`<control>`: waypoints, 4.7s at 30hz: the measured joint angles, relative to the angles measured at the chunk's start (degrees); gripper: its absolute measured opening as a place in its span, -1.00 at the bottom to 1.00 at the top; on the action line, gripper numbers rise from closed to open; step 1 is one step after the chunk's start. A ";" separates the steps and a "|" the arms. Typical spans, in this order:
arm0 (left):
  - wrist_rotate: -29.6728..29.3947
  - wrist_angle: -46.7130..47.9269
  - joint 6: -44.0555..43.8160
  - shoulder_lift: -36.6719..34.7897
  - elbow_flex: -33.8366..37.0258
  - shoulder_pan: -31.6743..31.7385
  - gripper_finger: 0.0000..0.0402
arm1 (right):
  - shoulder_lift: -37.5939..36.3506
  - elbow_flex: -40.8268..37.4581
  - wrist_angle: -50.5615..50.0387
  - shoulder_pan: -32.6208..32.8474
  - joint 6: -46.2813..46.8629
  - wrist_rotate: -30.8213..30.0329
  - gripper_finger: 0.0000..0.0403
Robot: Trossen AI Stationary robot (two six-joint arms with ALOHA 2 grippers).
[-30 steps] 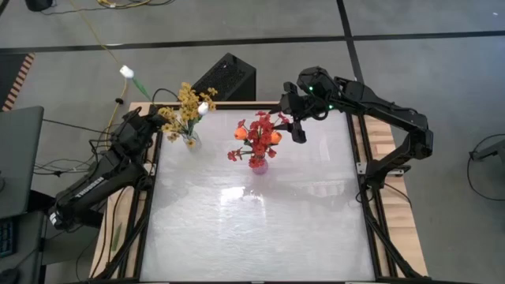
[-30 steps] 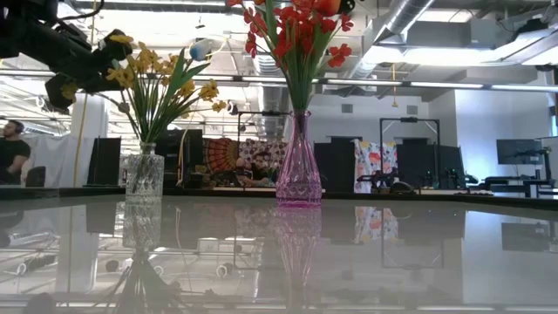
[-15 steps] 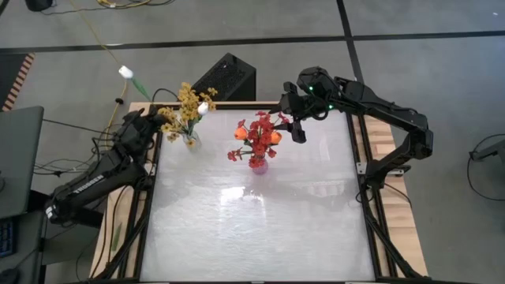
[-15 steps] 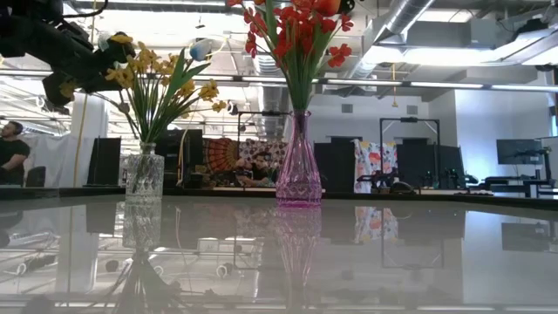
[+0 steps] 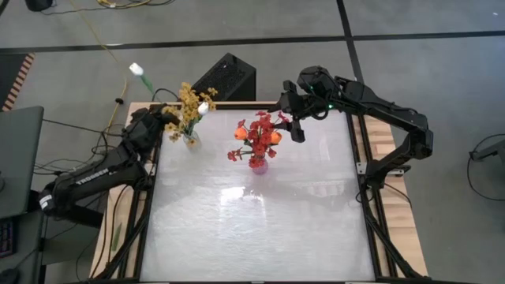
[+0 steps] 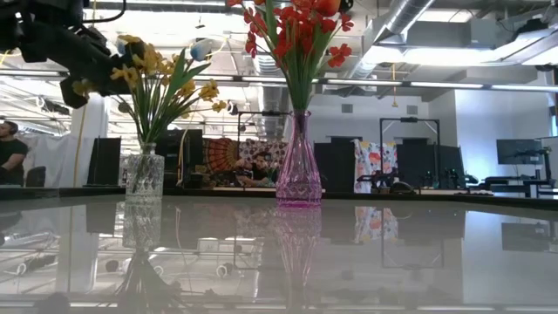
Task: Sort flowers into vase by color
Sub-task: Put the white tulip into the transparent vase
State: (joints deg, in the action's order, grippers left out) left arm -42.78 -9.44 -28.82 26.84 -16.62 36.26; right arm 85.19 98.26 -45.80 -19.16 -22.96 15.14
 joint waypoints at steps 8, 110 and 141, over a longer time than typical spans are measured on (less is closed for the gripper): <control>-4.99 -7.70 6.79 0.38 0.00 -1.91 -1.00 | 0.02 0.00 -0.20 0.00 -0.02 -0.02 0.31; 74.32 20.52 31.44 20.50 -43.17 -21.71 -1.00 | 0.36 8.95 -12.38 3.32 4.94 -11.64 0.31; 33.20 8.99 46.64 14.75 -14.95 -30.53 -1.00 | 0.42 1.14 -5.89 2.14 3.02 -8.96 0.31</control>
State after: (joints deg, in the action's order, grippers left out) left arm -9.59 -0.44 17.82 41.59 -31.57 5.74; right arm 85.60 99.39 -51.69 -17.02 -19.94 6.17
